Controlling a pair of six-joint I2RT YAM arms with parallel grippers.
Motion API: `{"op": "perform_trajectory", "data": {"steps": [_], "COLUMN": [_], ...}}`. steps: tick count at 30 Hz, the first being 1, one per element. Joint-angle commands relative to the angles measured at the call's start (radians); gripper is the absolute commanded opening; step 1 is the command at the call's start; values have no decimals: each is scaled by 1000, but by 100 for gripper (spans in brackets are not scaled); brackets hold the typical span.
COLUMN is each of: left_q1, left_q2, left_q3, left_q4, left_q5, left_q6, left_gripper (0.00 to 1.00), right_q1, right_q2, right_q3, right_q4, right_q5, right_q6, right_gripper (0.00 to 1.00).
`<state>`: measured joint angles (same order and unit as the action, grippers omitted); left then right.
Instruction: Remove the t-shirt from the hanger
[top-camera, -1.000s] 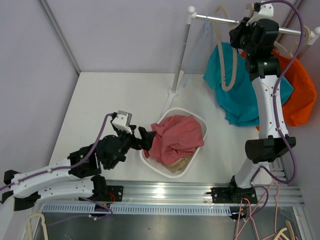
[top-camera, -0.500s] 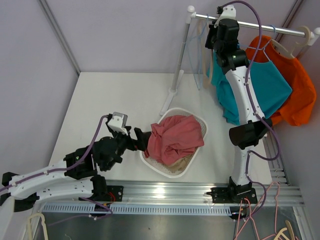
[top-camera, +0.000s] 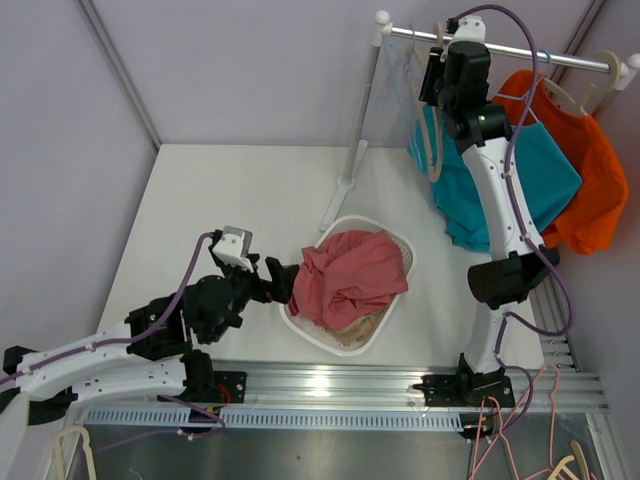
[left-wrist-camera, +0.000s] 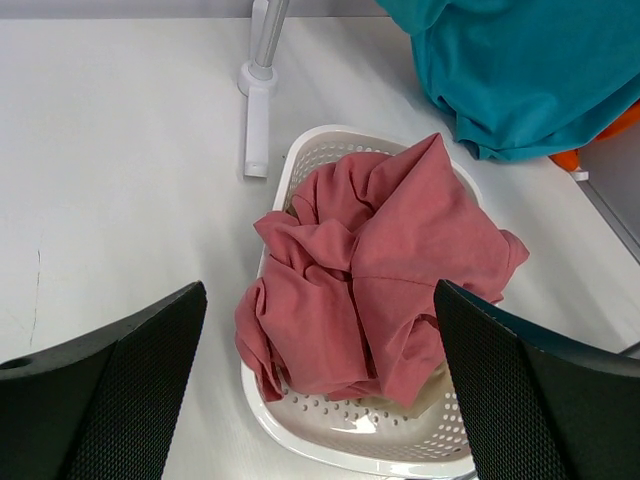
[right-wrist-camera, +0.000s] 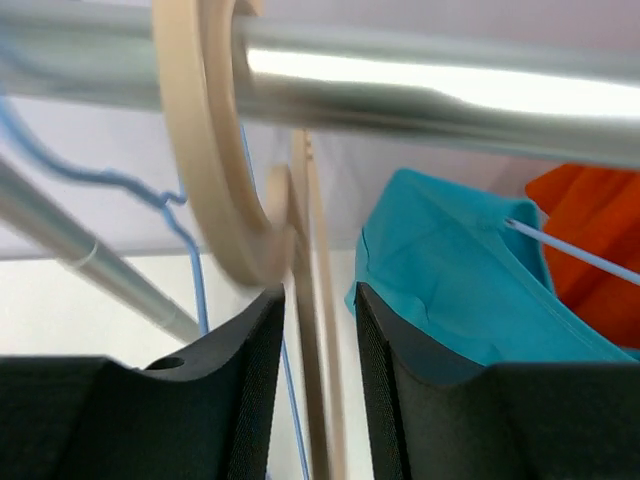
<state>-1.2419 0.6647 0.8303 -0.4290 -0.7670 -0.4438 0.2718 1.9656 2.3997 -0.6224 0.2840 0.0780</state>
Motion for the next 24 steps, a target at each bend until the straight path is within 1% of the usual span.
{"op": "perform_trajectory", "data": {"steps": [1,2,3,5,7,9,11,13,15,16,21,24], "left_q1": [-4,-4,-4,-4,-4,-4,-4,-4,-4,-4,-4,-4], "left_q2": [-1,-2,-2,-1,1,1,6,12,29,36,59,81], "left_q3": [-2,-3,-5,-7,-8,-5,3,13,48,59,87,98], "left_q4": [21,27,29,35,38,39,41,39,15,6,22,36], "left_q5": [-9,-9,-8,-3,-2,8,15,21,23,21,11,0], "left_q6": [2,4,4,7,2,2,4,19,25,27,62,71], "left_gripper": [100,99,100,100,99,99,100,100,99,99,100,100], "right_q1": [-31,-60,-78,-129,-151,-195,-233,-305,-342,-347,-371,-404], "right_q2": [-194,-220,-241,-296,-333,-340,-329,-272,-235,-225,-215,-203], "right_q3": [-23,-51,-63,-91,-100,-94,-71,-5,82,94,75,62], "right_q4": [-32,-45,-71,-100,-144,-184,-213,-258,-313,-321,-341,-339], "right_q5": [-23,-55,-134,-198,-216,-227,-256,-314,-341,-341,-325,-361], "right_q6": [11,31,42,63,54,36,23,0,-35,-47,-73,-99], "right_gripper": [38,39,46,52,57,57,57,60,64,66,78,79]}}
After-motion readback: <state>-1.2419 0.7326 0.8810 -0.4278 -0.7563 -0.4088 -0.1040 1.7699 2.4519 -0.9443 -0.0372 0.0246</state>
